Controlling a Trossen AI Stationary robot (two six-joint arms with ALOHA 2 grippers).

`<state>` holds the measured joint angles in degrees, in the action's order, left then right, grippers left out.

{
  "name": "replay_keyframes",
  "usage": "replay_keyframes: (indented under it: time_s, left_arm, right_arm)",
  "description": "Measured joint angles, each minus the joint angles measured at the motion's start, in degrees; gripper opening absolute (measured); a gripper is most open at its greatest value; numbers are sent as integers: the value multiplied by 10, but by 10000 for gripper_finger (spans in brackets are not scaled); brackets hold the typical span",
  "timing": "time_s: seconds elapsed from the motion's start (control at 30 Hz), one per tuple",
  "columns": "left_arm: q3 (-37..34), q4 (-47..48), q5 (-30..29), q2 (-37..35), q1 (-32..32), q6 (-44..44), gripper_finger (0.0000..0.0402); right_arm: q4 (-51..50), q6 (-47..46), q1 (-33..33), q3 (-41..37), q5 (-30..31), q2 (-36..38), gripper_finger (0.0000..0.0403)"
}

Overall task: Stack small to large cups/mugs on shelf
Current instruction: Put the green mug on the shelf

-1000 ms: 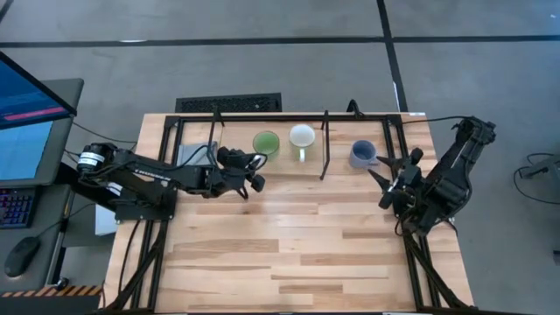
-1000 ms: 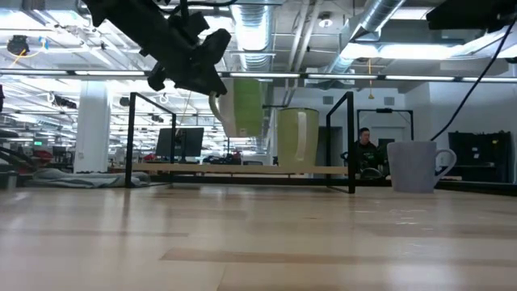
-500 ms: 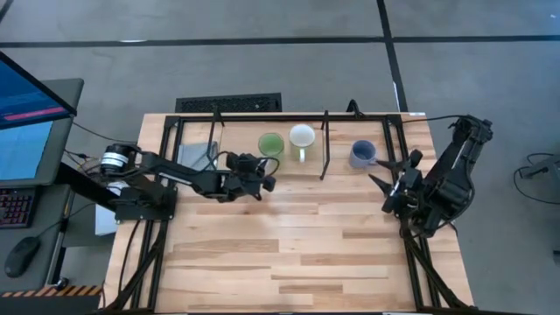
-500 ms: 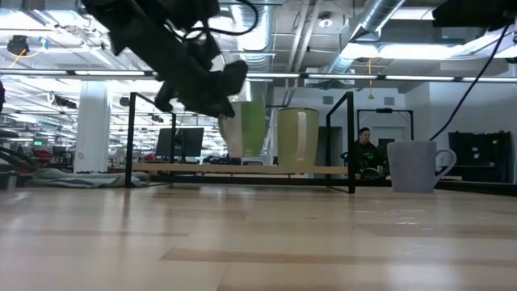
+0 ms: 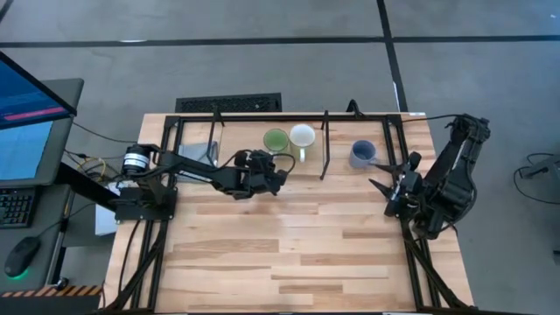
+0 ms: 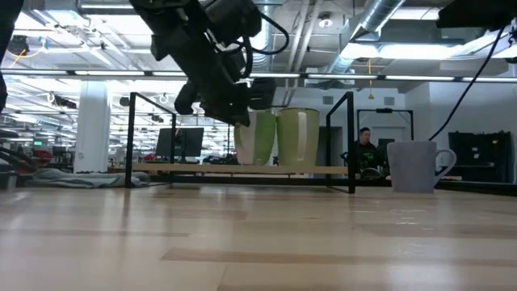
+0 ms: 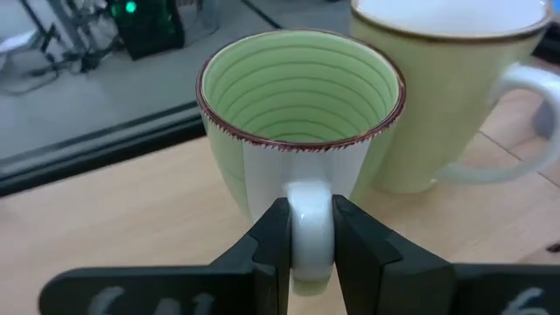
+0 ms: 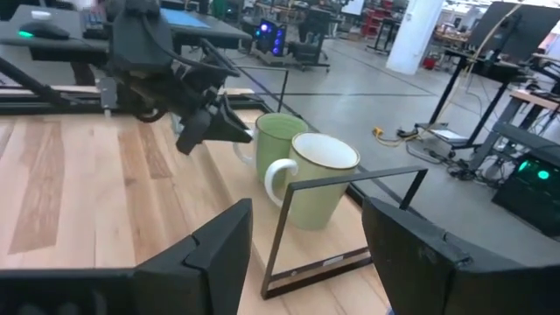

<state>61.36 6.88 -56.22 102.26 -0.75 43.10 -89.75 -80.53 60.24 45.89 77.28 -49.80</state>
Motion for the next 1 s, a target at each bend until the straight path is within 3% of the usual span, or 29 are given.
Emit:
replay_keyframes:
  time_s: [0.53, 1.0]
  left_arm:
    - [5, 70, -30, 0, -1, 112, 48]
    - [5, 76, -35, 0, -1, 151, 48]
  right_arm:
    - [4, 0, 33, 0, -6, 0, 240]
    - [4, 0, 32, 0, -9, 0, 240]
